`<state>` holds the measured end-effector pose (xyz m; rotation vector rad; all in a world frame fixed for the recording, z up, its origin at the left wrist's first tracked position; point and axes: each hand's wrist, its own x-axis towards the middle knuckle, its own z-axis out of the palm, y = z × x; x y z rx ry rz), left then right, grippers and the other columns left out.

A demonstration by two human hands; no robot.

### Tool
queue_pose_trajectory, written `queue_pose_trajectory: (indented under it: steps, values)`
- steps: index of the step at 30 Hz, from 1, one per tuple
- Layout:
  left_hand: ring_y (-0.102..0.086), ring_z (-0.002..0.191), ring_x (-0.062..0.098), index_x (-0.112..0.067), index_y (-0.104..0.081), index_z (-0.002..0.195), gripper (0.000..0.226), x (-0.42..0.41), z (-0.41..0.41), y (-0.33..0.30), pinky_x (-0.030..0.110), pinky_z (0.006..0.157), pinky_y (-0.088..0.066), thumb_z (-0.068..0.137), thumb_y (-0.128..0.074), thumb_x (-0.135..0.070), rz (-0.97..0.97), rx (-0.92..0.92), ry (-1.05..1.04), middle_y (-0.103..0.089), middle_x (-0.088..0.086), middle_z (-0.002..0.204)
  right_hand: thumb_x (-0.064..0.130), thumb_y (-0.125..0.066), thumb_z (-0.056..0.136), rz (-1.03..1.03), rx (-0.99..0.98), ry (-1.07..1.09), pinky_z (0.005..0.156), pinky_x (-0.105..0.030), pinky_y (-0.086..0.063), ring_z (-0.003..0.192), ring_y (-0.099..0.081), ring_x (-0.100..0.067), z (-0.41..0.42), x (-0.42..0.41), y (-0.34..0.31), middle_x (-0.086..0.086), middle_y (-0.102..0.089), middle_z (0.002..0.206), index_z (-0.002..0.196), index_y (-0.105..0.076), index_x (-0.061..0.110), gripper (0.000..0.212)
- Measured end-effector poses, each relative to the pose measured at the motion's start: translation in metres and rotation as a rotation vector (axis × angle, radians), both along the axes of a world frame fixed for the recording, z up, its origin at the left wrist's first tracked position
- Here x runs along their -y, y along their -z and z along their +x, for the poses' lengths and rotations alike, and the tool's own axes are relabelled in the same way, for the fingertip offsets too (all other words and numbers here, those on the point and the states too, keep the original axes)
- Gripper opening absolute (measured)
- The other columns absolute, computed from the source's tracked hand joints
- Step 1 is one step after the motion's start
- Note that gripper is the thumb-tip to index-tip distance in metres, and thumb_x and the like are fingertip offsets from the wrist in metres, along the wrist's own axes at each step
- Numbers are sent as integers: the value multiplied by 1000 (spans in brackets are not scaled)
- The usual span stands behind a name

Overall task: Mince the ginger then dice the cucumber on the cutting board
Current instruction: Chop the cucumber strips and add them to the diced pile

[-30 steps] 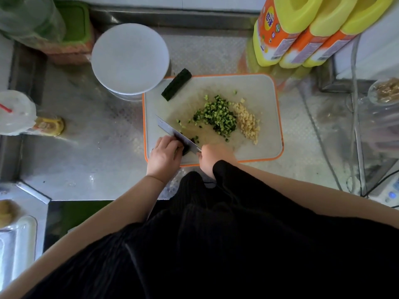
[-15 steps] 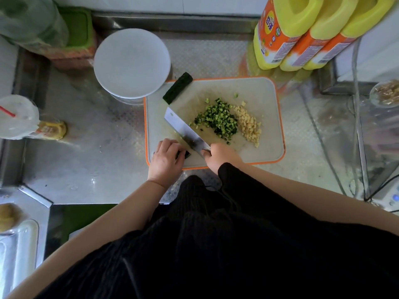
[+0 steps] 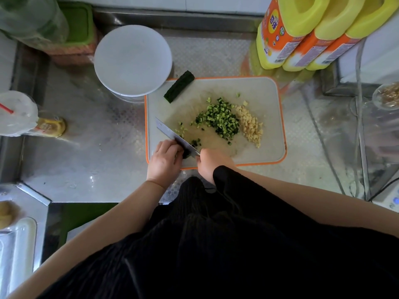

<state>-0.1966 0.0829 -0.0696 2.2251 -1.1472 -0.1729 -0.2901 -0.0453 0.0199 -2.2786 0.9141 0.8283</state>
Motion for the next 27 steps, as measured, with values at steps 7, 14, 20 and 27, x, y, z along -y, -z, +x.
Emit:
queue_pose_trajectory:
  steps: [7,14,20,27]
  values:
    - [-52,86,28,-4,-68,88,20,-1,-1,0,42,70,-51,89,-54,-18,-17,-1,0,-62,8,95,33,-42,100,71,35,76,73,-33,-42,93,-58,-30,7,8,5,-10,-61,102,105,-55,9,28]
    - [-55,89,26,-7,-68,90,19,-5,1,-6,37,73,-51,89,-55,-20,-23,18,28,-62,8,95,37,-39,101,75,65,151,65,-29,-34,80,-51,-28,1,15,1,-6,-50,82,96,-54,9,32]
    - [-57,86,29,-6,-68,88,20,-6,1,-13,40,71,-52,88,-54,-20,-4,10,40,-63,7,92,36,-35,103,12,61,13,71,-32,-38,87,-55,-28,-6,6,-12,-5,-49,87,100,-53,9,33]
    - [-58,81,31,-5,-68,84,20,-5,2,-12,42,67,-52,88,-53,-19,-9,19,46,-62,8,89,28,-38,102,33,21,1,73,-33,-43,95,-60,-31,-2,0,-8,-11,-62,102,108,-55,7,28]
